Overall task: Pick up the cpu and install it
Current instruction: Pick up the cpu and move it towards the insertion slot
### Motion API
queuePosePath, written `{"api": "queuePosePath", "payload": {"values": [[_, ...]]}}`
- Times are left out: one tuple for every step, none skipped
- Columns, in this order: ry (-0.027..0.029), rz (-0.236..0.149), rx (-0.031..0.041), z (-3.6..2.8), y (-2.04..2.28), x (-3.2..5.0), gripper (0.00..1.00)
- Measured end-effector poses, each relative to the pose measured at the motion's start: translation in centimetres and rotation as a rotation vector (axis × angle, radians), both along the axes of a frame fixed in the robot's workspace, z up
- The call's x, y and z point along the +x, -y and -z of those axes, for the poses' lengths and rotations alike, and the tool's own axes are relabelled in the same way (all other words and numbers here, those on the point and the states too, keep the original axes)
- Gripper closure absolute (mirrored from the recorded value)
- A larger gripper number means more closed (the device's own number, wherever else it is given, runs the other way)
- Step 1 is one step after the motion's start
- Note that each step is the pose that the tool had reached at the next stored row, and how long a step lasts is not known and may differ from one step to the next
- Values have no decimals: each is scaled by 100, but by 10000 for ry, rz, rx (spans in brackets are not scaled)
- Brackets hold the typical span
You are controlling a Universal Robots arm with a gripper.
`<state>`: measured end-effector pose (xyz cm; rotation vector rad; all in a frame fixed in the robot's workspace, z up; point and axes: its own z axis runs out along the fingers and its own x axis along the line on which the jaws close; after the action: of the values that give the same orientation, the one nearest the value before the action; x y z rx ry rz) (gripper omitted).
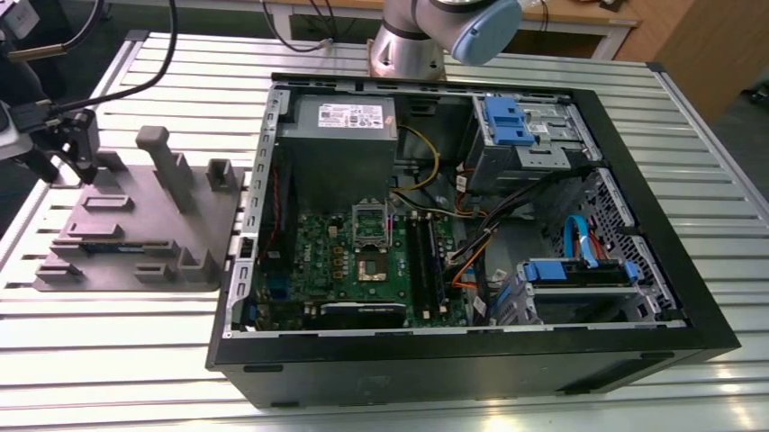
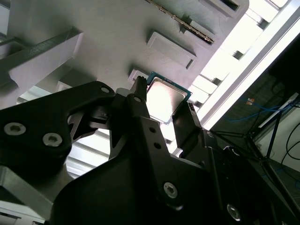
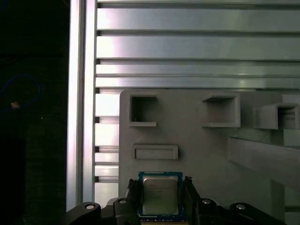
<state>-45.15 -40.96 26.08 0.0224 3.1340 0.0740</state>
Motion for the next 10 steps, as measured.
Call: {"api": "queuePosePath", "payload": {"values": [[1,0,0,-6,0,0,53],[3,0,1,-12,0,0,53],[2,0,1,-20,0,0,53],[2,0,1,-28,0,0,53],[2,0,1,-33,0,0,53],[4,0,2,-36,0,0,53],[5,0,3,-40,0,1,53],[4,0,2,-44,0,1,53],[4,0,2,-47,0,1,53],[3,0,1,-50,0,0,53]]}}
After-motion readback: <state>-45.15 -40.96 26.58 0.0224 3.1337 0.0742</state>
